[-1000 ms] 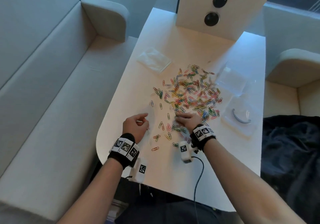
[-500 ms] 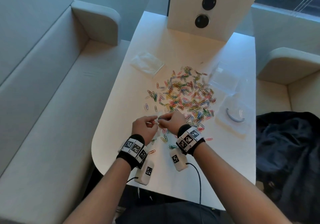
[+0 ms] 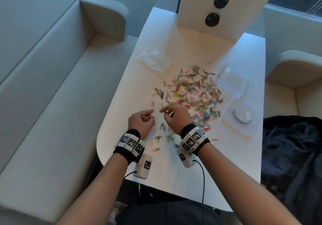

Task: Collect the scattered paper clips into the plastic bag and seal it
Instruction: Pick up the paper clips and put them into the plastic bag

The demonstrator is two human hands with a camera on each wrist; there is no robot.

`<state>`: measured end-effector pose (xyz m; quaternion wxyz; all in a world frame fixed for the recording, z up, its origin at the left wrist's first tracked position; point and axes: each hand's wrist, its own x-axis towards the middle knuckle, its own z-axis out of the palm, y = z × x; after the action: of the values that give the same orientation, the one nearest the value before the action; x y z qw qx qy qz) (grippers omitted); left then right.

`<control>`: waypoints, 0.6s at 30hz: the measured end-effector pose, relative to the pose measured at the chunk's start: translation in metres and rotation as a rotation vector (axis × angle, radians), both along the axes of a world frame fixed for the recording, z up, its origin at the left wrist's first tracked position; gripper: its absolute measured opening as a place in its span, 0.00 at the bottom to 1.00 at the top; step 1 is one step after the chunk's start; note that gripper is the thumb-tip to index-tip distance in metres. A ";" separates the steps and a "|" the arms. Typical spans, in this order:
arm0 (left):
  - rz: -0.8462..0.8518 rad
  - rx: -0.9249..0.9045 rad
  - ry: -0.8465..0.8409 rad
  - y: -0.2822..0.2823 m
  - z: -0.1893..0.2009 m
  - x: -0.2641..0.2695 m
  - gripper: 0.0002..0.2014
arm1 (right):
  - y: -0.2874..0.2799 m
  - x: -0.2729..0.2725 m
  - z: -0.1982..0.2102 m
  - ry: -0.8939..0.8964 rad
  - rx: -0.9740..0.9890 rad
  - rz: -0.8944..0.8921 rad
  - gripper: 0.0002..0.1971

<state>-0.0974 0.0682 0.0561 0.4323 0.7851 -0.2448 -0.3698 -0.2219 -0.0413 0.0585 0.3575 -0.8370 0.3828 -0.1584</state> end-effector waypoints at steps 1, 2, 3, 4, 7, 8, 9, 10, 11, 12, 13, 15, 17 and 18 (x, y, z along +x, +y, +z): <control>0.018 -0.001 0.008 0.003 0.001 0.006 0.17 | 0.004 -0.006 -0.004 -0.004 -0.036 0.063 0.10; 0.039 -0.004 0.019 0.006 0.002 0.013 0.17 | 0.011 -0.013 -0.010 0.065 -0.111 0.196 0.12; 0.065 -0.007 0.029 0.008 0.003 0.021 0.18 | 0.022 -0.021 -0.019 0.181 -0.224 0.385 0.14; 0.091 -0.008 0.036 0.010 0.002 0.028 0.18 | 0.035 -0.029 -0.033 0.297 -0.347 0.594 0.18; 0.141 0.005 0.054 0.013 -0.001 0.047 0.18 | 0.073 -0.055 -0.076 0.491 -0.482 0.981 0.30; 0.146 0.008 0.064 0.013 -0.003 0.051 0.18 | 0.079 -0.060 -0.087 0.509 -0.499 1.009 0.31; 0.148 0.007 0.071 0.013 -0.004 0.055 0.18 | 0.079 -0.062 -0.094 0.530 -0.527 1.003 0.31; 0.147 0.007 0.077 0.013 -0.006 0.057 0.18 | 0.078 -0.063 -0.100 0.539 -0.557 0.965 0.32; 0.144 0.004 0.082 0.013 -0.006 0.057 0.18 | 0.074 -0.062 -0.103 0.549 -0.578 0.911 0.33; 0.139 0.003 0.087 0.013 -0.006 0.056 0.17 | 0.069 -0.060 -0.104 0.553 -0.580 0.851 0.34; 0.130 0.004 0.087 0.014 -0.005 0.055 0.17 | 0.062 -0.059 -0.105 0.565 -0.569 0.800 0.35; 0.110 0.011 0.083 0.015 -0.003 0.051 0.17 | 0.050 -0.060 -0.104 0.601 -0.538 0.711 0.35; 0.096 0.018 0.085 0.015 -0.002 0.047 0.17 | 0.037 -0.063 -0.100 0.625 -0.501 0.617 0.32; 0.090 0.024 0.087 0.015 -0.002 0.045 0.17 | 0.032 -0.065 -0.098 0.648 -0.473 0.578 0.31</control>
<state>-0.0526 0.0830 0.0546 0.4491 0.7837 -0.1859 -0.3868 -0.2873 -0.0096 -0.0397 0.0494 -0.9734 0.1799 0.1332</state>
